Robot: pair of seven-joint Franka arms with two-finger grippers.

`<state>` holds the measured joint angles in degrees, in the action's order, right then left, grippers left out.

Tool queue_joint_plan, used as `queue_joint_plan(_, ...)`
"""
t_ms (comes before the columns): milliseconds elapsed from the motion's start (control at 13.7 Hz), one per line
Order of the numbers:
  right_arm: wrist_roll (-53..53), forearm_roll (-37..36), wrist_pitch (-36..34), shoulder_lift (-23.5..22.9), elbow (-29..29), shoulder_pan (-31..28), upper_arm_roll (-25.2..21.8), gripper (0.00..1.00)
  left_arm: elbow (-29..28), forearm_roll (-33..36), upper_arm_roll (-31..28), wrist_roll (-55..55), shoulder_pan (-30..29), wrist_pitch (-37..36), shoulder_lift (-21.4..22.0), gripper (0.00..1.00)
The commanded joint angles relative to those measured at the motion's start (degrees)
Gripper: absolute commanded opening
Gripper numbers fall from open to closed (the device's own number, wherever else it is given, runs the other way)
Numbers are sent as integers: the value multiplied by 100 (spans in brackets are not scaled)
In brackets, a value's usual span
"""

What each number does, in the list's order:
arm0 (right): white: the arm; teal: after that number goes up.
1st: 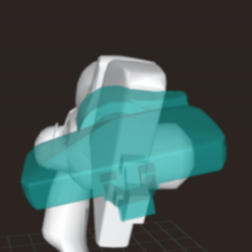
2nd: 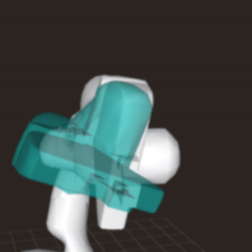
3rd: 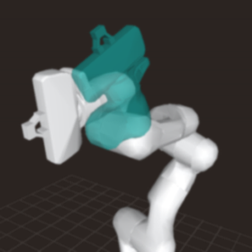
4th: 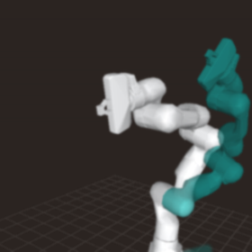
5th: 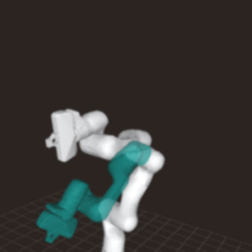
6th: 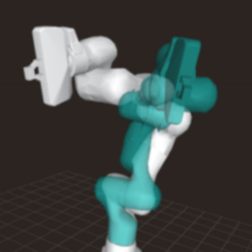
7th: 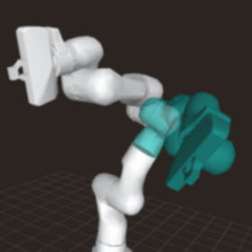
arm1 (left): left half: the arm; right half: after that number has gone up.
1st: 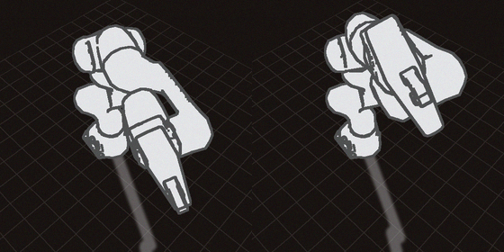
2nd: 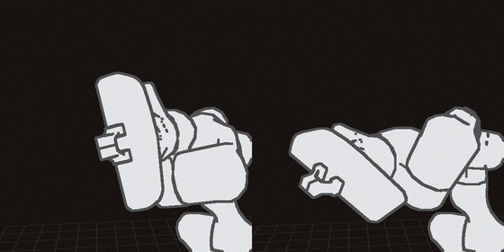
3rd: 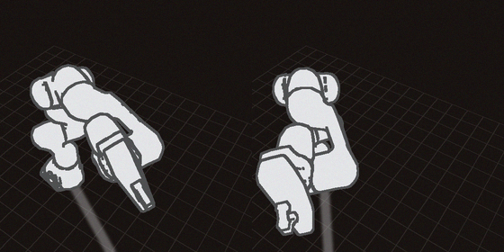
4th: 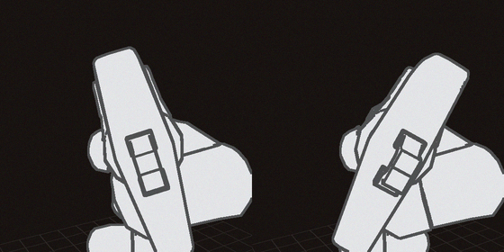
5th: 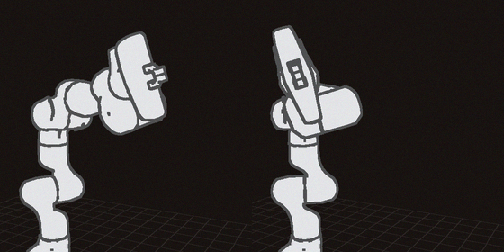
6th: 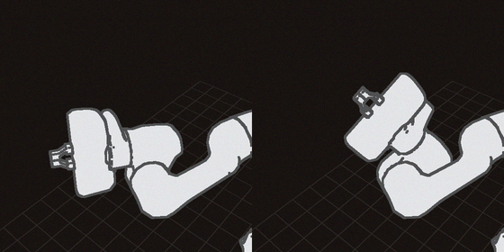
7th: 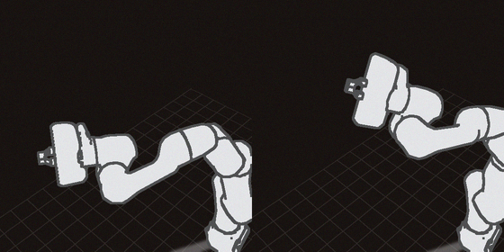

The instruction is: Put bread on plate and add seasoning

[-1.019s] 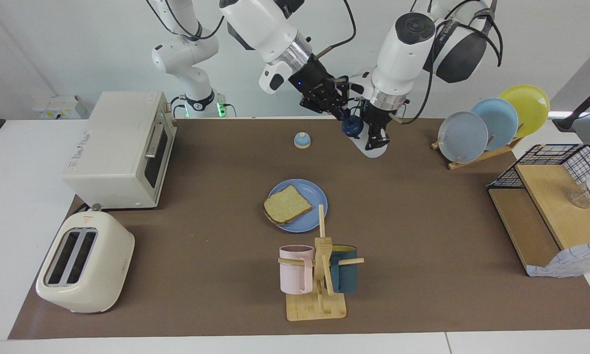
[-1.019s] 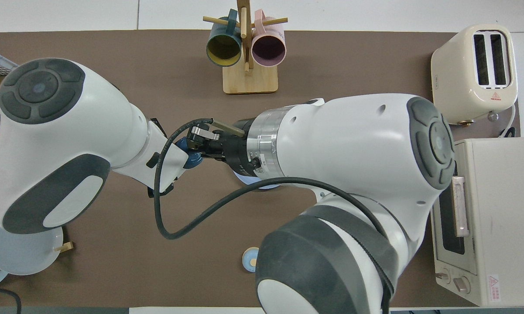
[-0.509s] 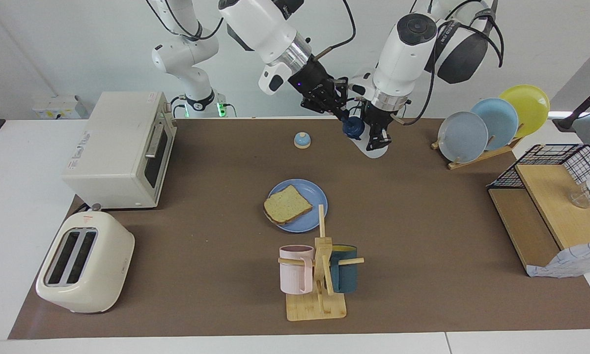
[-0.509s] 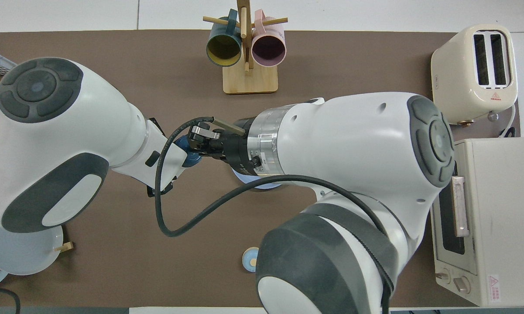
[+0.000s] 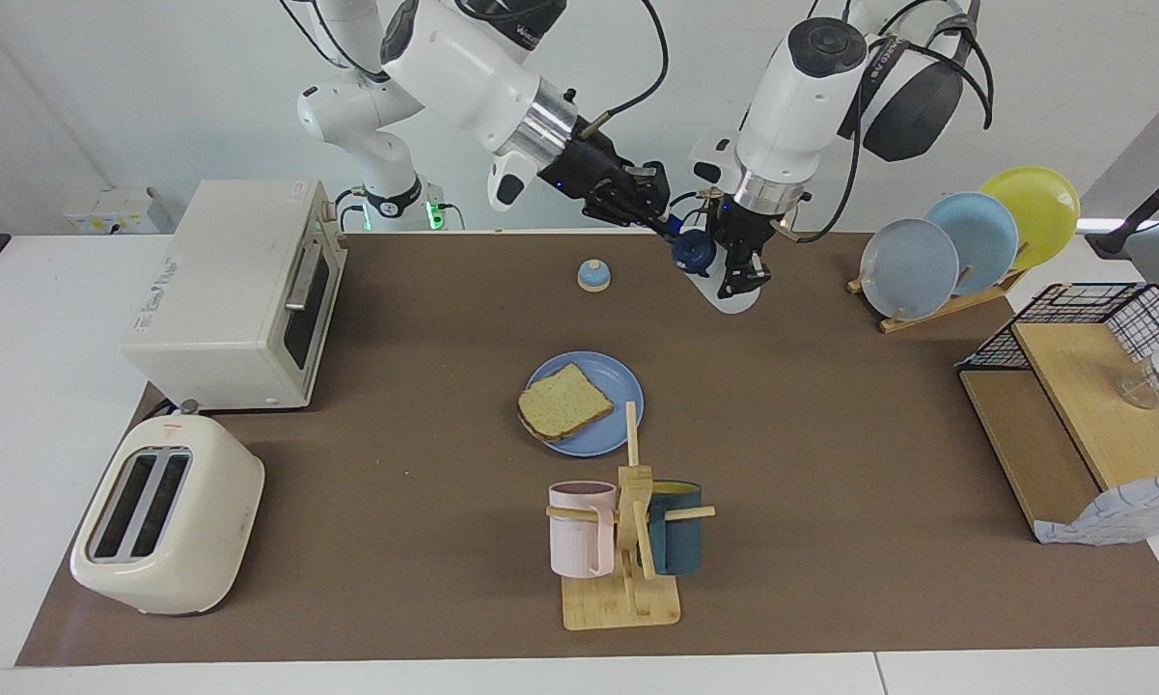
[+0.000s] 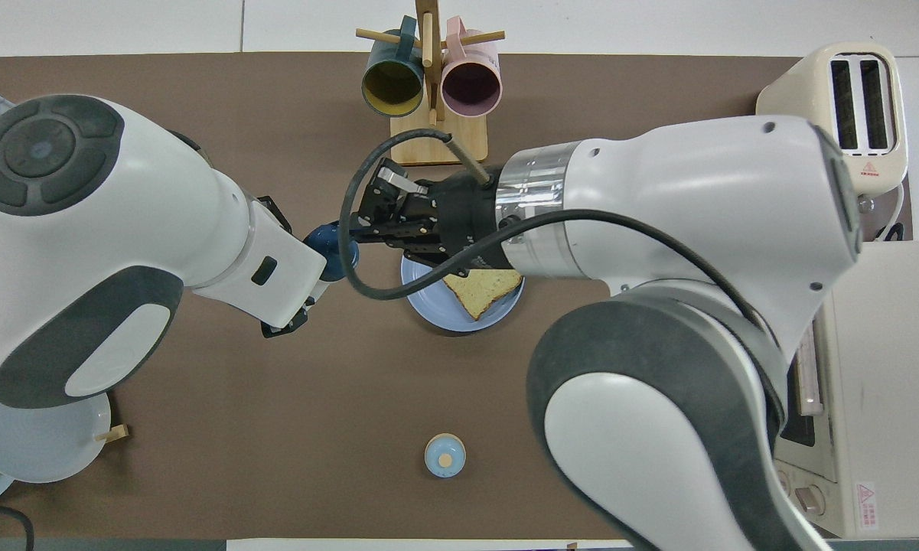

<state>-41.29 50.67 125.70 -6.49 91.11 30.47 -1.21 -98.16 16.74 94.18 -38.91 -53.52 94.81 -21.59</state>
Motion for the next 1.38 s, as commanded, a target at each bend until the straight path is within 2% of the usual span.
queue_joint_plan(0, -90, 285, 252, 96, -32, -181, 24, 0, -115, -39, 30, -29, -62, -68, 67, 0)
queue_joint_plan(146, 7, 233, 421, 113, 73, -173, 15, 0, -115, -39, 30, -29, -62, -77, 67, 0)
queue_joint_plan(218, 33, 163, 429, 191, 213, -138, 7, 83, -115, -39, 30, -29, -62, -77, 67, 0)
queue_joint_plan(291, 16, 76, 395, 244, 336, -120, 7, 100, -115, -39, 30, -29, -62, -86, 67, 0)
queue_joint_plan(437, -19, -127, 403, 481, 819, -120, 7, 100, -115, -39, 30, -12, -62, -77, 67, 0)
queue_joint_plan(509, 94, -197, 464, 482, 847, -111, -11, 100, -115, -39, 30, 14, -62, -77, 67, 0)
queue_joint_plan(582, 208, -581, 447, 456, 821, -155, -11, 100, -115, -39, 30, 23, -62, -77, 67, 0)
queue_joint_plan(655, 357, -1472, 264, 465, 839, -251, -11, 100, -115, -39, 39, 67, -62, -51, 67, 0)
queue_joint_plan(801, 830, -2610, -603, 474, 743, -715, -2, 100, -194, 5, 83, 243, -45, 167, 76, 0)
queue_joint_plan(946, 2127, -3209, -1561, 421, 480, -1382, -11, 100, -221, 136, 74, 270, -1, 266, 233, 0)
queue_joint_plan(1092, 2896, -3886, -2283, 377, 208, -2025, -2, 100, -229, 505, 66, 270, 148, 231, 322, 0)
queue_joint_plan(1237, 3074, -4535, -3457, 141, -589, -2290, -11, 100, -352, 812, -13, 278, 394, 248, 348, 0)
queue_joint_plan(1310, 3162, -4914, -3786, 61, -811, -2291, -2, 100, -387, 988, -240, 313, 613, 257, 349, 0)
